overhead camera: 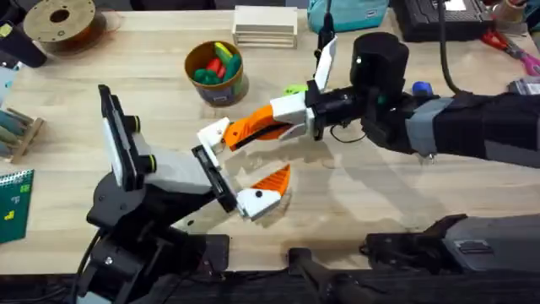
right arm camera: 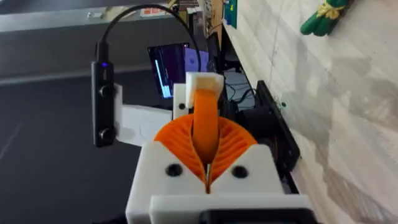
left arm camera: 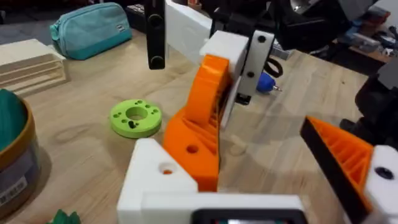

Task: Pick up the gripper from the table and insert it into the empty holder that is missing its gripper. Then pick up a screw, insert it into the mounting hole, and use the screwdriver to tighten it. Finally, clean up the table by picking up the vegetable and placing it into the bucket.

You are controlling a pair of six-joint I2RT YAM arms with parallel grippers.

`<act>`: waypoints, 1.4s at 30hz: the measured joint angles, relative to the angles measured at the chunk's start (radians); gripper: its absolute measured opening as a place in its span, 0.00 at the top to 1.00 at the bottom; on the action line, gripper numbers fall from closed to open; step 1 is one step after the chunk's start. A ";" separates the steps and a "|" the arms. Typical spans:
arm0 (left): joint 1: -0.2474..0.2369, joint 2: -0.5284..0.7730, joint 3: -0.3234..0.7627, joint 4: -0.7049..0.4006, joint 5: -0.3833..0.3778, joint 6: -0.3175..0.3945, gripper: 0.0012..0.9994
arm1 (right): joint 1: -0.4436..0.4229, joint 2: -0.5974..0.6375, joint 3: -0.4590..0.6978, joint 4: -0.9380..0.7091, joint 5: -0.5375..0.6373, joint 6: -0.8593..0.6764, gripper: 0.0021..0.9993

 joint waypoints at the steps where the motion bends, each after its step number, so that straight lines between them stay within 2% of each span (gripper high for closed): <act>1: 0.000 0.000 0.000 -0.001 -0.002 0.000 0.01 | 0.004 0.001 0.000 0.000 0.005 0.000 0.98; 15: 0.002 0.000 0.000 -0.010 -0.023 -0.041 0.01 | 0.057 0.108 0.067 0.027 0.059 0.000 0.98; 25: 0.024 0.000 0.000 -0.011 -0.120 -0.053 0.01 | 0.112 0.193 0.166 0.026 0.095 0.001 0.98; 37: 0.027 0.000 0.000 -0.010 -0.108 -0.055 0.01 | 0.109 0.195 0.167 0.022 0.067 -0.018 0.98; 42: 0.027 0.000 0.000 -0.010 -0.055 -0.037 0.01 | 0.093 0.197 0.167 0.016 0.017 -0.030 0.98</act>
